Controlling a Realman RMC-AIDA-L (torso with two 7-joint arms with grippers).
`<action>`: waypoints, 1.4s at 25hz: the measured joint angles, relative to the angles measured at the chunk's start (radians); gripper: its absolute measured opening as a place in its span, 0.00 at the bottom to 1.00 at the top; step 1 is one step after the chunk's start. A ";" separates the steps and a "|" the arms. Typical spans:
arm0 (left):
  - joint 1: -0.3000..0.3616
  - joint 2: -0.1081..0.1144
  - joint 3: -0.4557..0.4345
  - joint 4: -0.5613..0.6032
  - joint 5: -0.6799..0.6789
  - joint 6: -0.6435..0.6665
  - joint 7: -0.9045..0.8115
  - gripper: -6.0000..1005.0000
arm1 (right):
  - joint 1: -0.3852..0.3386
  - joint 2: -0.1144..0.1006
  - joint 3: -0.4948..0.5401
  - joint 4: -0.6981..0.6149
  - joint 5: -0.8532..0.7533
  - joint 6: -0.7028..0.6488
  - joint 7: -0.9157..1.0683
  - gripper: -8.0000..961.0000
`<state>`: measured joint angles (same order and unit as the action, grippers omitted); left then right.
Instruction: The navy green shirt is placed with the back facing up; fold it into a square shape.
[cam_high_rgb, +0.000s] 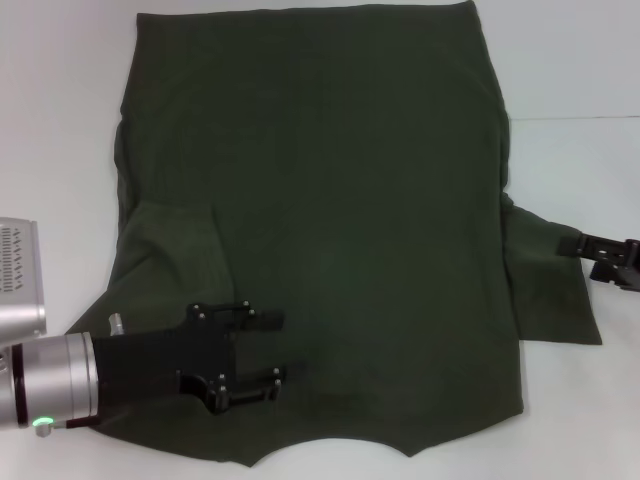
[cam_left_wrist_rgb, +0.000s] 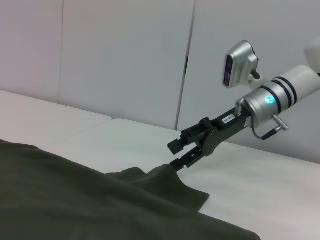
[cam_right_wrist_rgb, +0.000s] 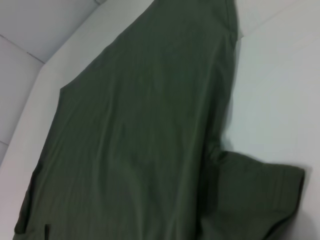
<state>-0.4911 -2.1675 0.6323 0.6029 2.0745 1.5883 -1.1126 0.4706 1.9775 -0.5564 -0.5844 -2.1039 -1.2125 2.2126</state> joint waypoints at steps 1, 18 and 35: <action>-0.001 0.000 0.000 0.000 0.002 -0.001 0.000 0.64 | 0.005 0.003 0.000 0.008 0.000 0.011 -0.006 0.79; -0.001 0.000 -0.002 0.000 0.012 -0.041 0.000 0.64 | 0.031 0.048 0.015 0.028 0.010 0.056 -0.071 0.59; 0.003 0.000 -0.010 -0.011 0.005 -0.041 -0.007 0.64 | 0.014 0.043 0.106 0.023 0.010 0.046 -0.100 0.06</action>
<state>-0.4880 -2.1675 0.6226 0.5922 2.0794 1.5478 -1.1194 0.4849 2.0206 -0.4502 -0.5613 -2.0938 -1.1666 2.1129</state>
